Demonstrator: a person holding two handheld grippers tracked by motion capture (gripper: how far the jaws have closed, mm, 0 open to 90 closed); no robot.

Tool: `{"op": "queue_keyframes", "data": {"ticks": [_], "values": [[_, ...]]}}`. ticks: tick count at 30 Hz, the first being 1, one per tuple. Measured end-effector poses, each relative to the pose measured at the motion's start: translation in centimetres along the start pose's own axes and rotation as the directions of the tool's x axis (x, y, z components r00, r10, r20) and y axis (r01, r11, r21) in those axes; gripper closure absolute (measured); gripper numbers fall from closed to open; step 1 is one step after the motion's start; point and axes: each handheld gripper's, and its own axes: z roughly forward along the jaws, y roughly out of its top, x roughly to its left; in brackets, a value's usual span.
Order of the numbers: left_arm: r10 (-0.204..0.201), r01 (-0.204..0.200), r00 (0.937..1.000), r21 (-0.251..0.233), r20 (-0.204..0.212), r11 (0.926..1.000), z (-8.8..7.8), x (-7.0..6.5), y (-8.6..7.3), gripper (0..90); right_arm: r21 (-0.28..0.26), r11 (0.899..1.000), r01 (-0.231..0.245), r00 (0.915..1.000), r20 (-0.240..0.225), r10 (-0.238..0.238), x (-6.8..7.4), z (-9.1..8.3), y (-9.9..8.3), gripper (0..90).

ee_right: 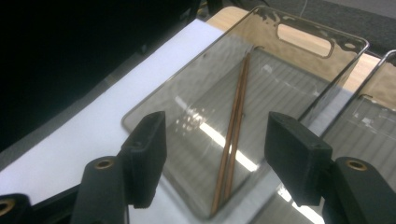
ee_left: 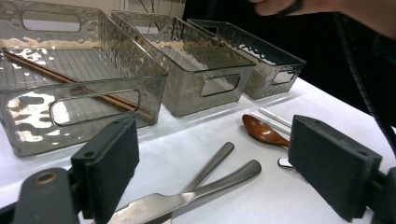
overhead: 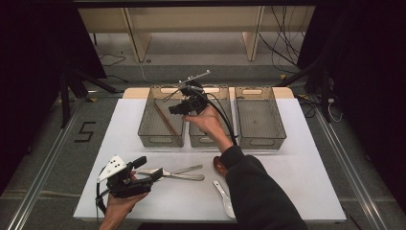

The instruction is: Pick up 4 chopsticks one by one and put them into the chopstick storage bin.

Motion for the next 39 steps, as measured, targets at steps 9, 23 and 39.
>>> {"op": "queue_keyframes", "data": {"ticks": [9,23,39], "values": [[0.004,-0.004,1.0000,0.006,-0.008,1.0000,0.0,0.0,-0.1,15.9,0.003,0.999,0.045,0.9985,-0.032,-0.045,0.5,-4.4,-2.8,37.8],[0.006,-0.006,0.9999,0.010,-0.013,0.9999,0.1,0.0,-0.1,15.9,0.050,0.998,0.028,0.9995,-0.019,-0.027,-0.7,-7.8,-7.7,35.9],[0.006,-0.006,0.9998,0.011,-0.017,0.9999,0.1,0.0,-0.2,15.9,0.100,0.995,-0.002,0.9991,0.043,-0.003,-2.6,-10.8,-13.3,35.1]]}}
